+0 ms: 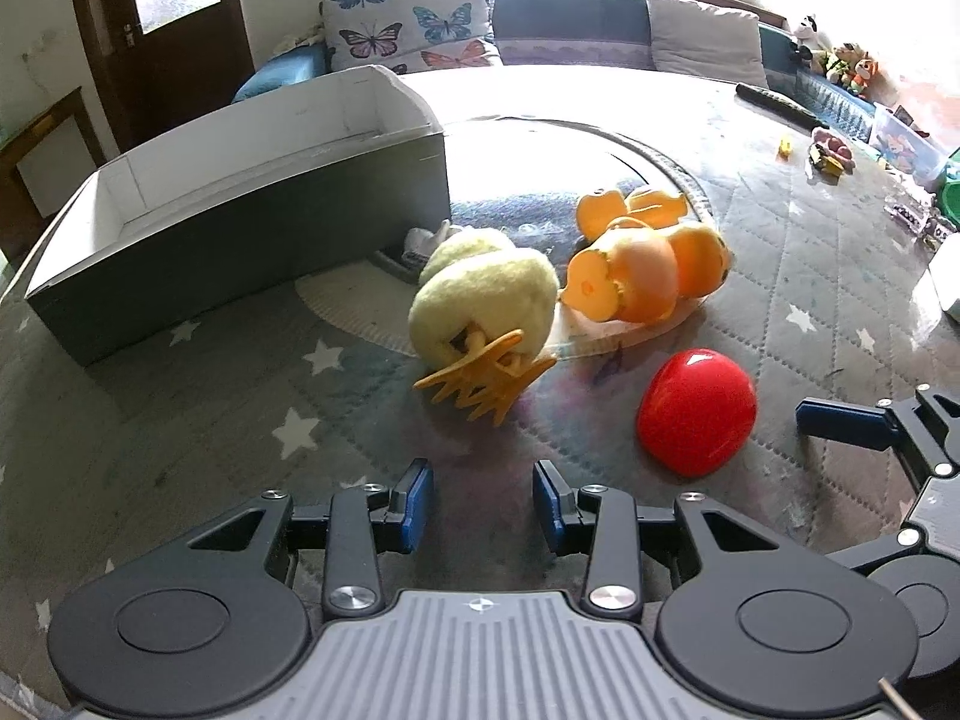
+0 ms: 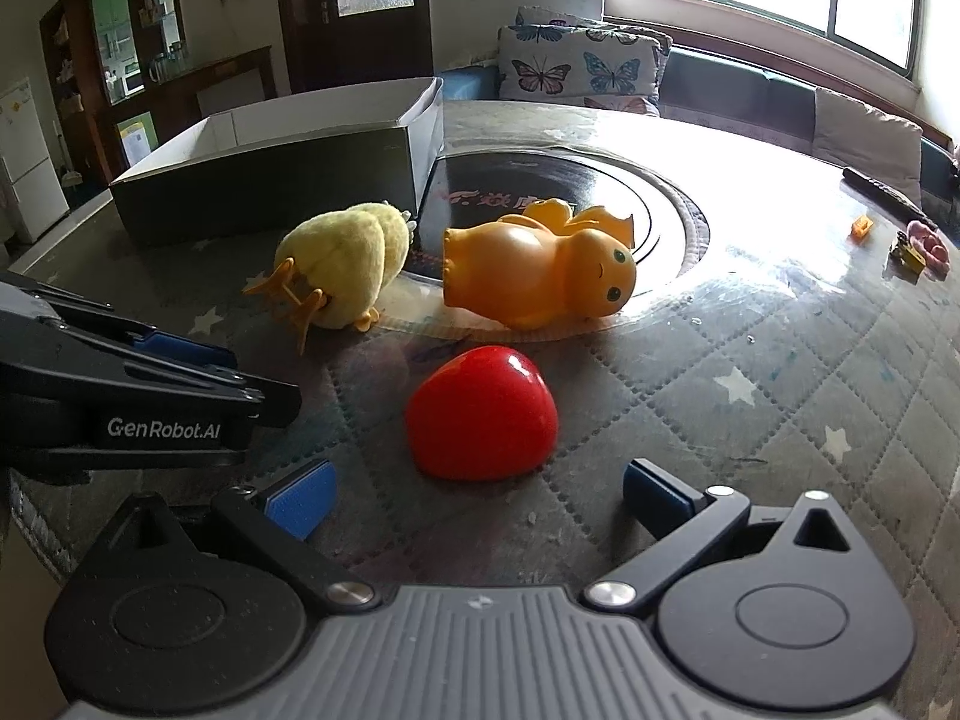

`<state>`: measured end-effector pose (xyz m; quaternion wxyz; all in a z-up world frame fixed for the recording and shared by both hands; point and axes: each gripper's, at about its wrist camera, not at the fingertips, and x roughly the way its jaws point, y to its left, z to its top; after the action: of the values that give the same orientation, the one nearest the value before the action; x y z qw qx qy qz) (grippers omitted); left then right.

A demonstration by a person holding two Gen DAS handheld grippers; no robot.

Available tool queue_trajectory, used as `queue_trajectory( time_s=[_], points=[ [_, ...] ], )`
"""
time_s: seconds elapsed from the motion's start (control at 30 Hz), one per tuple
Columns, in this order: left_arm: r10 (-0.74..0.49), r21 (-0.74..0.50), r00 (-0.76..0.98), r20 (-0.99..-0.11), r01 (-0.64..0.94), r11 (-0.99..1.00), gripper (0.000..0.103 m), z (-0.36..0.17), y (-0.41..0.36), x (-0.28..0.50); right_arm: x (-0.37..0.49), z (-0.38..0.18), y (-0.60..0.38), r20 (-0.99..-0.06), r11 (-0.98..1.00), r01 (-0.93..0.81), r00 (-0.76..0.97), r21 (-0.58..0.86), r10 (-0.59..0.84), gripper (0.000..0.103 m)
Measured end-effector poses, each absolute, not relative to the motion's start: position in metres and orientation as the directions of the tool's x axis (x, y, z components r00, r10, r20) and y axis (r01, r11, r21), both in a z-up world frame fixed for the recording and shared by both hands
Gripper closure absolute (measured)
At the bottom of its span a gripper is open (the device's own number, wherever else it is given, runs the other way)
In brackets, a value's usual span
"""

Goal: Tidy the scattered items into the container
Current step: 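Move the left tool forward to the red ball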

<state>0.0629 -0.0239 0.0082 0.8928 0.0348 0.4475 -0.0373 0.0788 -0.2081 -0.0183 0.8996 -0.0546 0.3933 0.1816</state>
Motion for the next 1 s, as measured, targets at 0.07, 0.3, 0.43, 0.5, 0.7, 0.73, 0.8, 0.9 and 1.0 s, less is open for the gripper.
queue_trajectory(
  time_s=[0.07,0.3,0.43,0.5,0.7,0.73,0.8,0.9,1.0],
  points=[
    [-0.039,0.029,0.596,-0.802,0.105,0.994,0.063,0.009,-0.026,0.064,0.08,-0.018,-0.21,-0.725,0.928,-0.369,0.626,0.049,0.287,0.001],
    [-0.084,0.003,0.586,-0.806,0.147,0.989,0.063,0.013,-0.031,0.068,0.086,-0.018,-0.214,-0.713,0.928,-0.367,0.633,0.066,0.301,0.004],
    [-0.124,-0.012,0.584,-0.802,0.192,0.981,0.063,0.018,-0.036,0.067,0.088,-0.017,-0.217,-0.706,0.924,-0.375,0.634,0.077,0.316,0.005],
    [-0.144,-0.018,0.585,-0.798,0.215,0.976,0.063,0.021,-0.039,0.067,0.089,-0.018,-0.217,-0.702,0.921,-0.382,0.635,0.078,0.322,0.007],
    [-0.191,-0.028,0.578,-0.793,0.279,0.96,0.063,0.026,-0.05,0.071,0.089,-0.018,-0.218,-0.687,0.914,-0.4,0.644,0.072,0.336,0.013],
    [-0.204,-0.037,0.573,-0.794,0.289,0.957,0.063,0.026,-0.052,0.072,0.089,-0.018,-0.218,-0.684,0.912,-0.405,0.645,0.073,0.341,0.013],
    [-0.232,-0.054,0.561,-0.795,0.315,0.948,0.063,0.027,-0.055,0.074,0.089,-0.018,-0.219,-0.677,0.906,-0.415,0.645,0.079,0.355,0.018],
    [-0.267,-0.073,0.54,-0.798,0.354,0.932,0.063,0.028,-0.061,0.076,0.088,-0.018,-0.22,-0.669,0.899,-0.429,0.644,0.086,0.372,0.021],
    [-0.296,-0.084,0.518,-0.803,0.393,0.916,0.063,0.027,-0.067,0.08,0.087,-0.019,-0.221,-0.66,0.89,-0.448,0.642,0.089,0.389,0.027]
  ],
)
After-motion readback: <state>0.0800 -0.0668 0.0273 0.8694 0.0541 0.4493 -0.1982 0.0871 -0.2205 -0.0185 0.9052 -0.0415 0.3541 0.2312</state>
